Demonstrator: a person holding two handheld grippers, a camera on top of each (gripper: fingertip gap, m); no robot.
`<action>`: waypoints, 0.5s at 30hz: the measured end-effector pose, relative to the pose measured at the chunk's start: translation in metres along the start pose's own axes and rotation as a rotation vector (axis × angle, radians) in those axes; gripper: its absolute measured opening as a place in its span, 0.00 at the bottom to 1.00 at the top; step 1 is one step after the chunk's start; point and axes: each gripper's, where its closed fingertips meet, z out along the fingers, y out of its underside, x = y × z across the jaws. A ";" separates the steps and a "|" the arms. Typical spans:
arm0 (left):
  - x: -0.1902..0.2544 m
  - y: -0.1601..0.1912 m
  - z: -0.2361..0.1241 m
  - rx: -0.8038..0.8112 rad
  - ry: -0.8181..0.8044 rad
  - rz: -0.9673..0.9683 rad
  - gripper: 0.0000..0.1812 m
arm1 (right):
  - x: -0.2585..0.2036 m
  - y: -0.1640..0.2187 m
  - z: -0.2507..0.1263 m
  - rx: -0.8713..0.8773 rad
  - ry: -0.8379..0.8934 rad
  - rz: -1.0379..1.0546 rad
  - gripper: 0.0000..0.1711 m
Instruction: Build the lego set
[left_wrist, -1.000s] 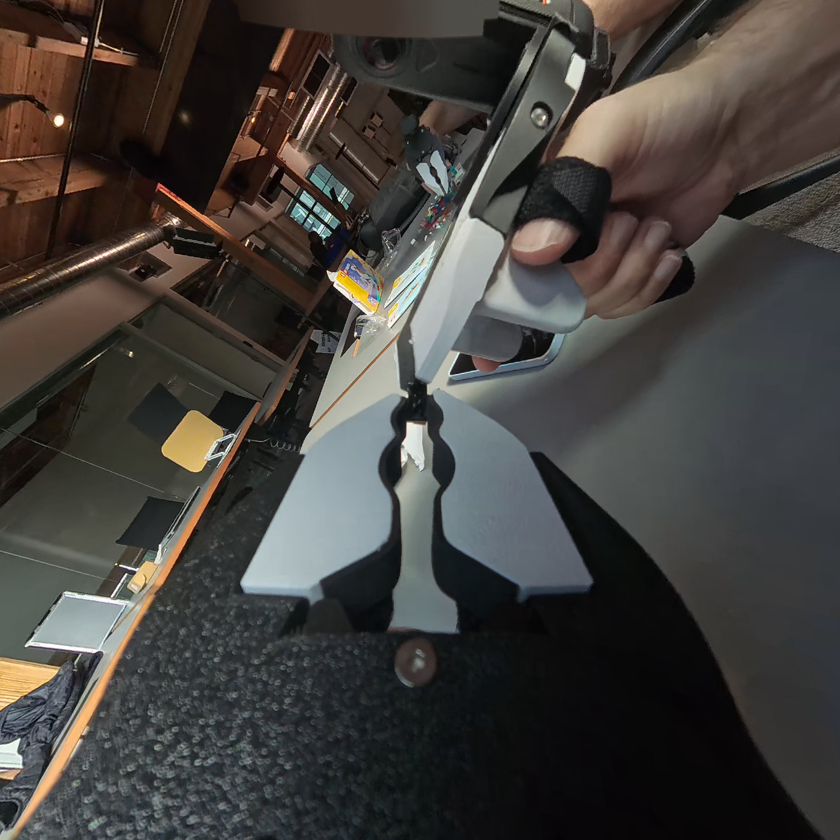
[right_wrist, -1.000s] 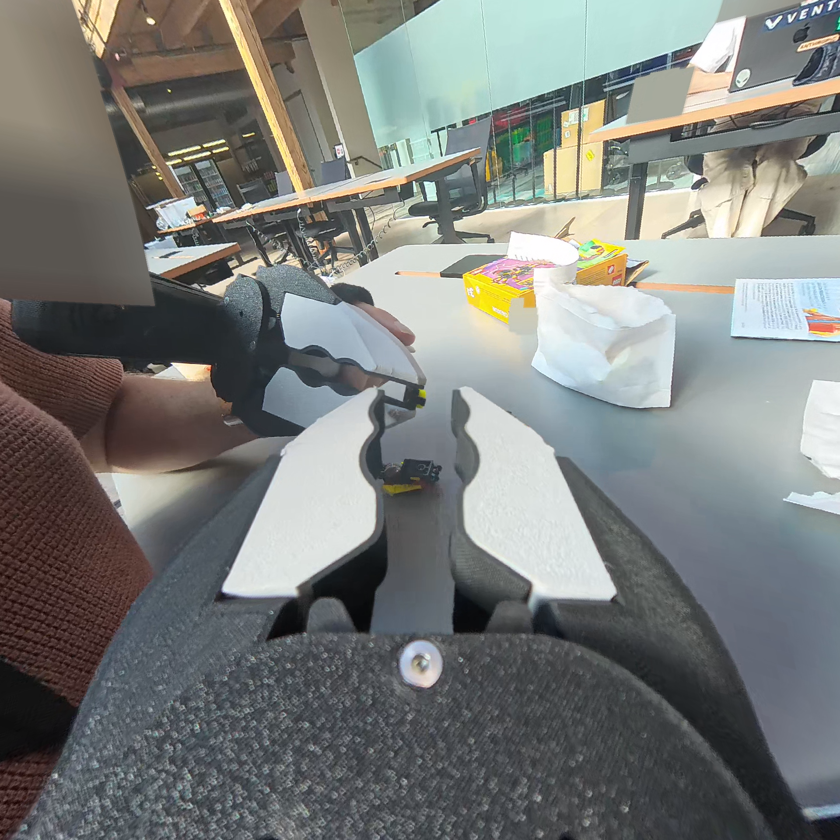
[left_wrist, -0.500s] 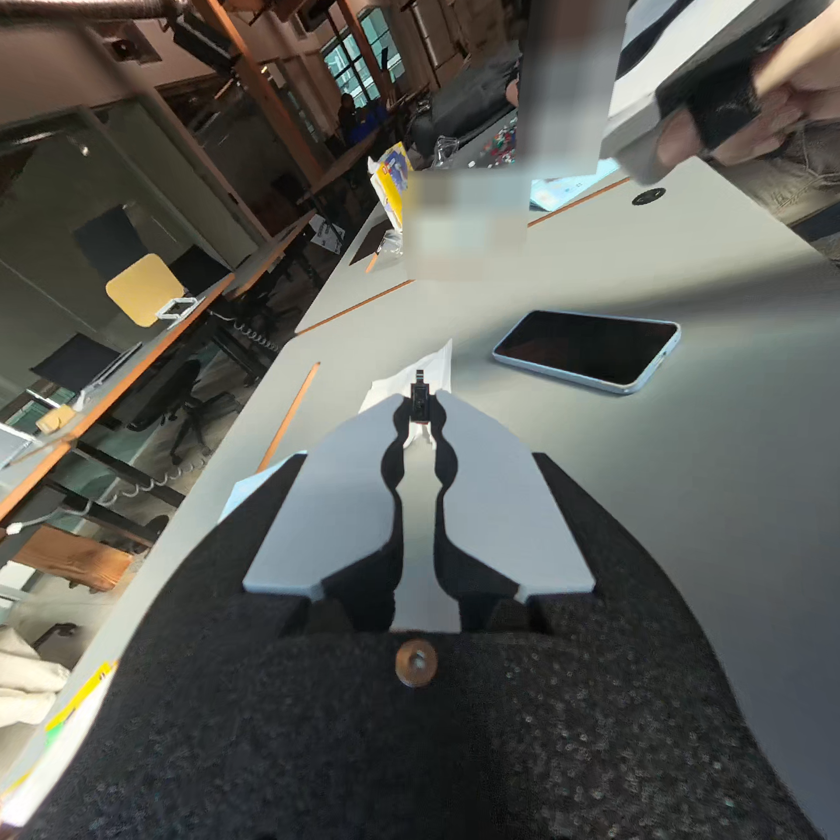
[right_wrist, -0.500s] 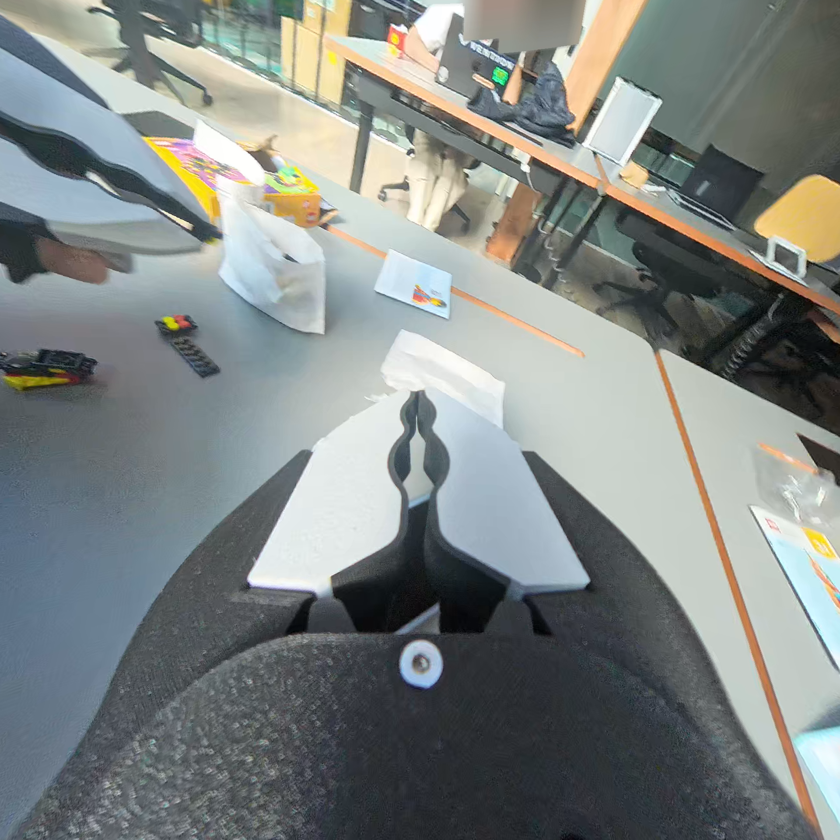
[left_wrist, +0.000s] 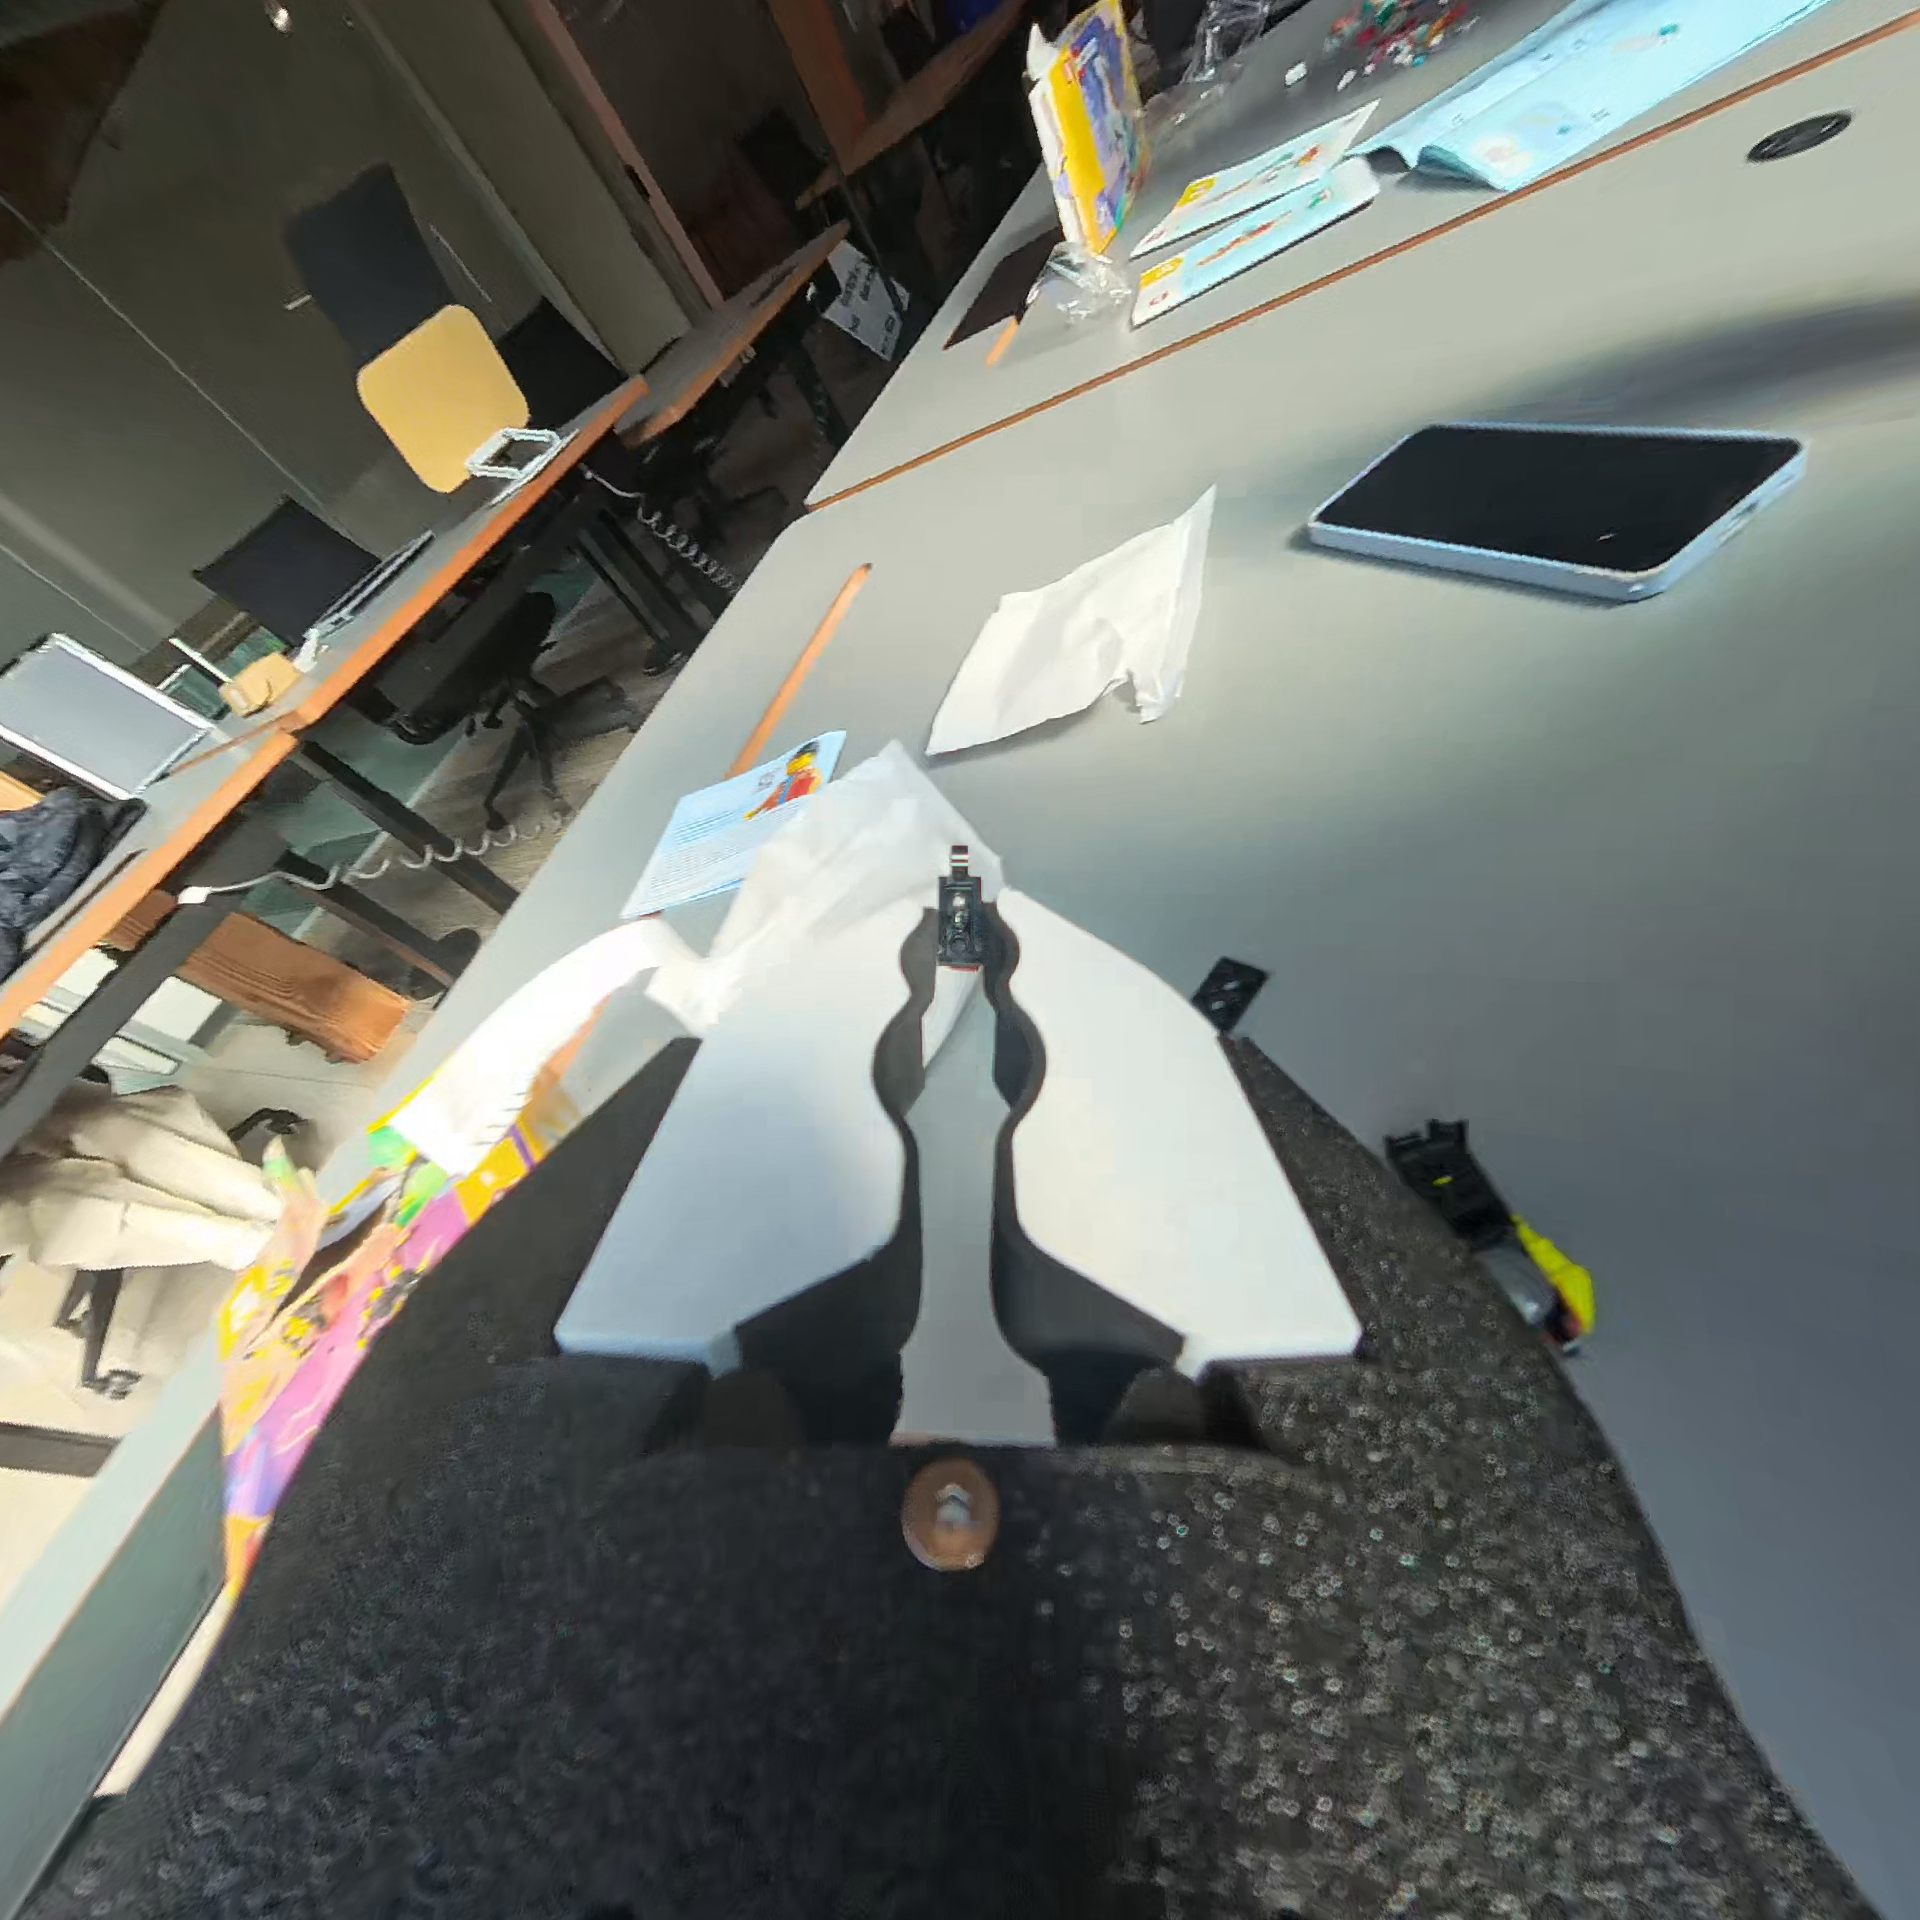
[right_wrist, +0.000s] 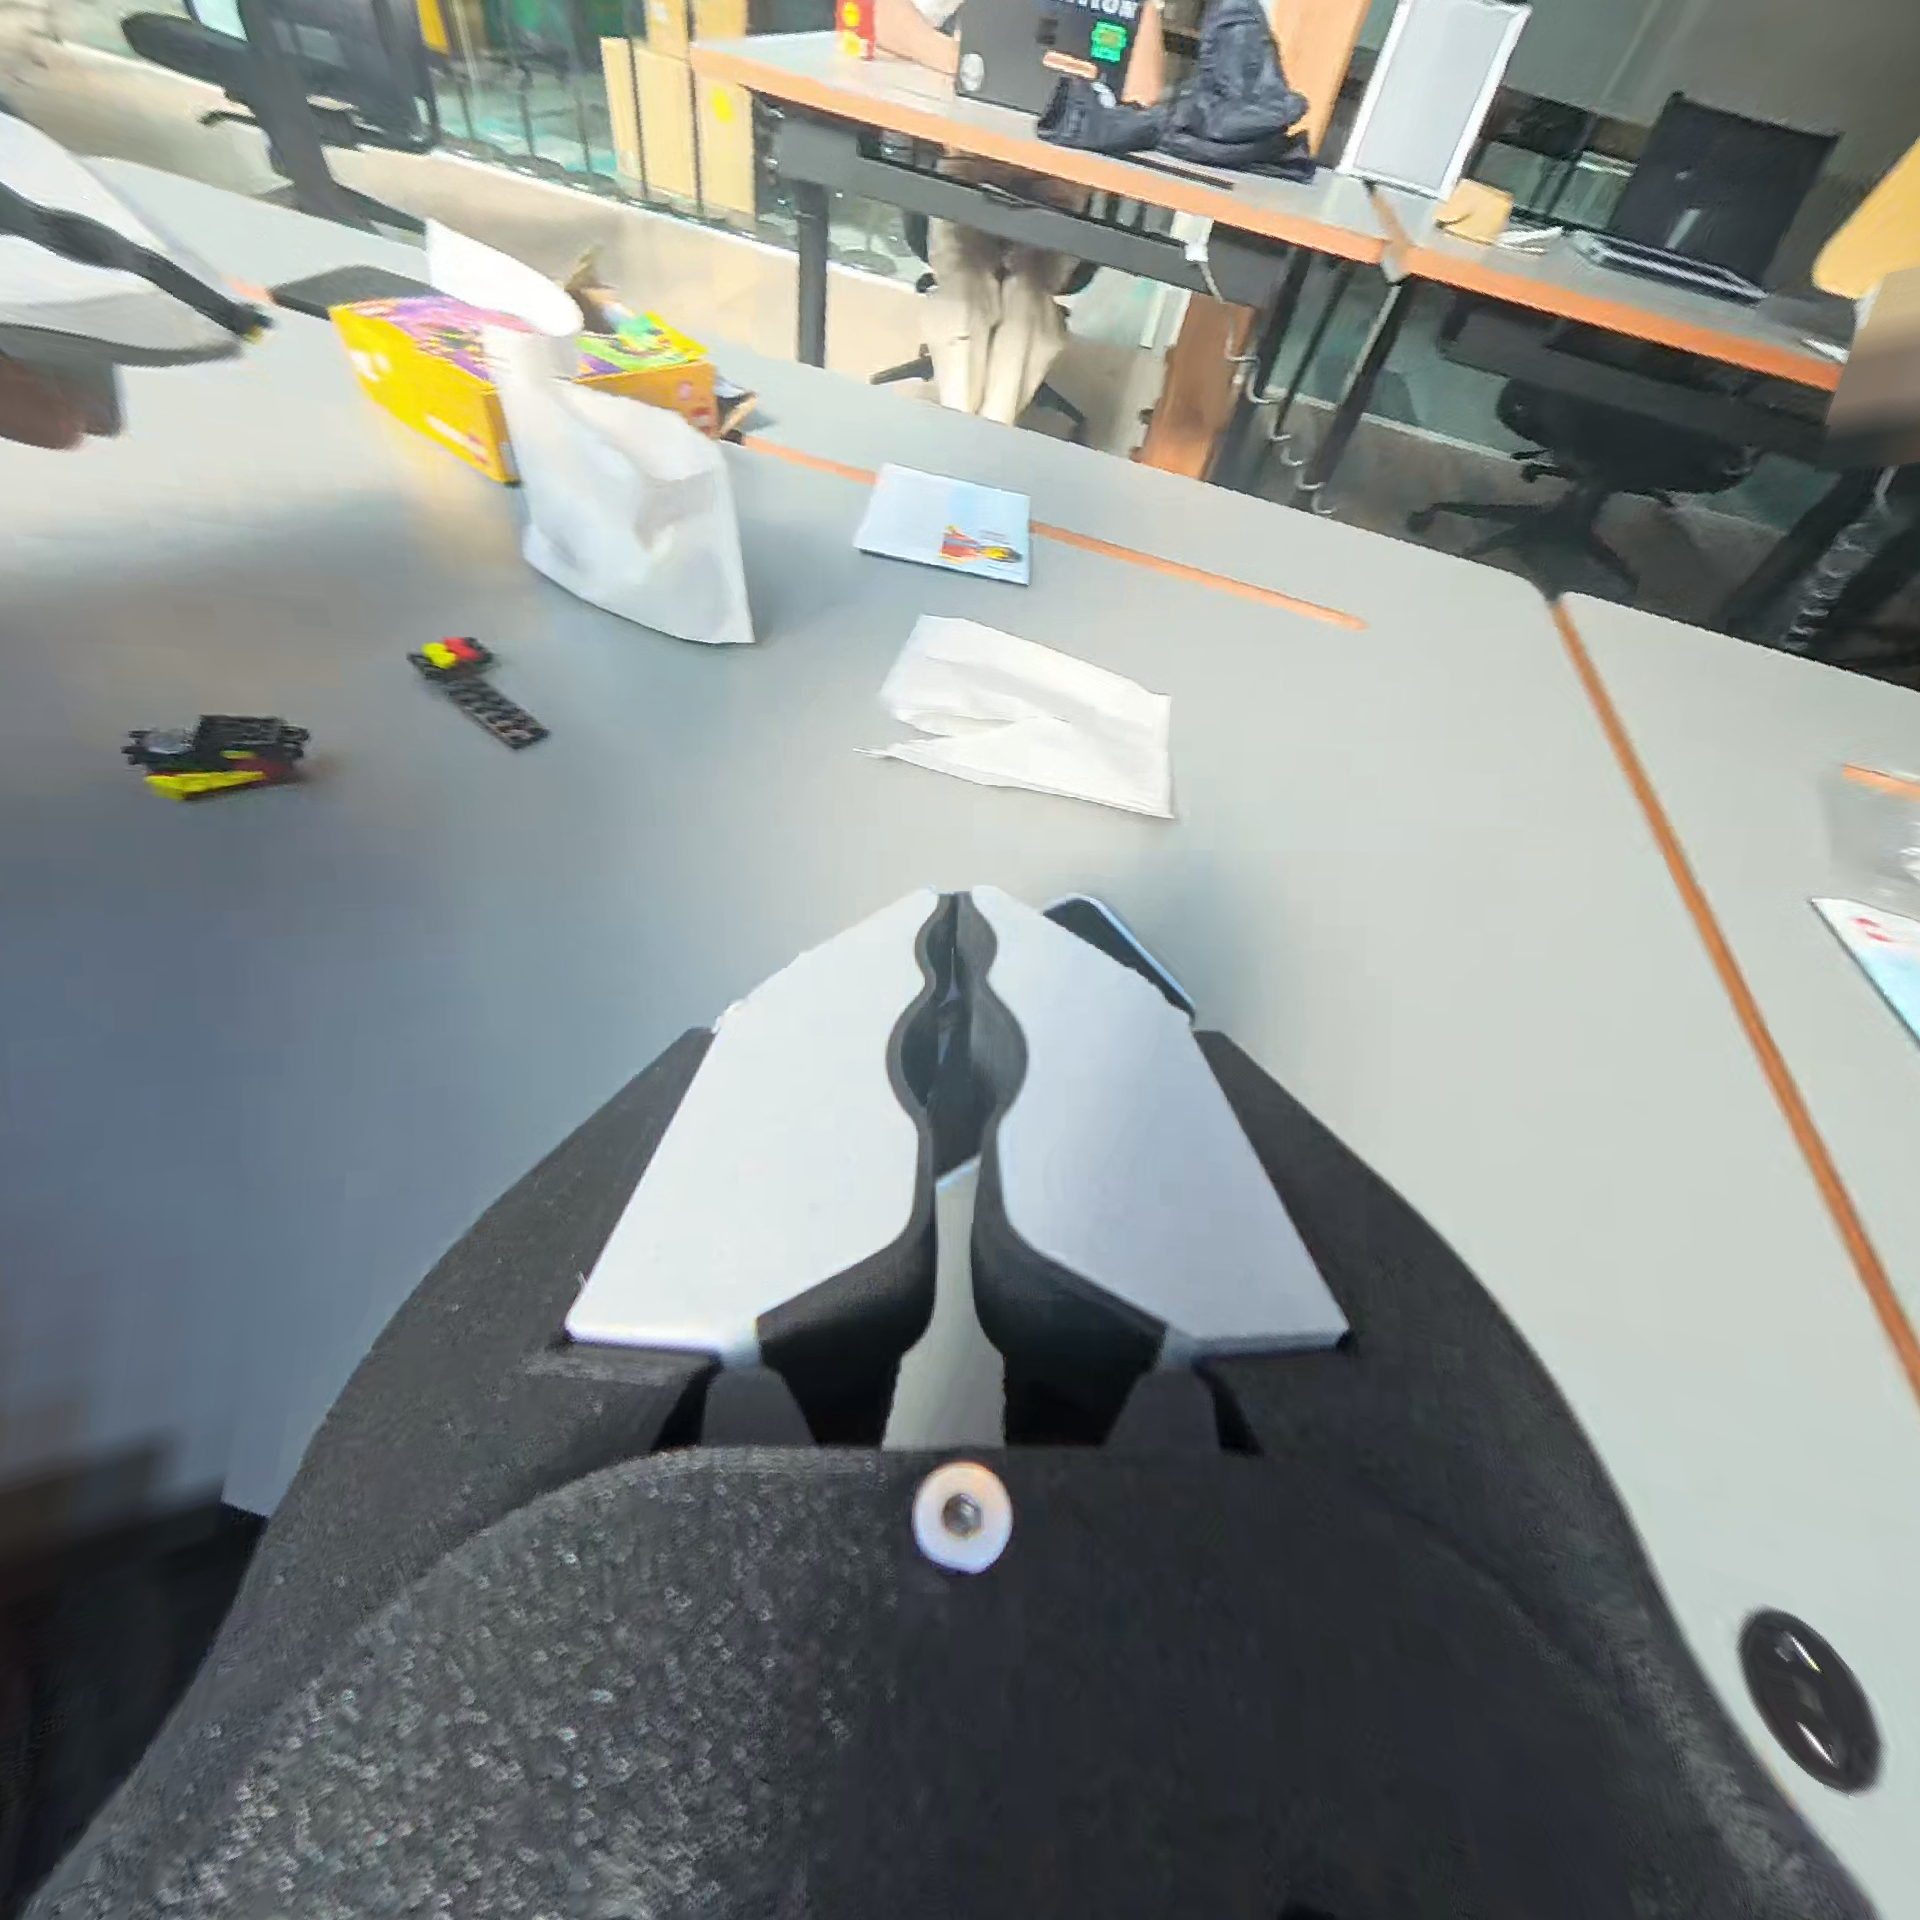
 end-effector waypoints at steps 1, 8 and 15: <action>0.011 -0.006 0.009 0.010 0.026 -0.012 0.04 | -0.015 -0.002 0.011 -0.004 -0.027 -0.020 0.00; 0.019 -0.020 0.013 0.075 0.057 -0.090 0.04 | -0.016 -0.002 -0.005 -0.001 -0.008 -0.004 0.00; 0.033 -0.015 0.019 0.065 0.092 -0.113 0.04 | -0.033 0.006 -0.012 0.035 -0.031 0.102 0.00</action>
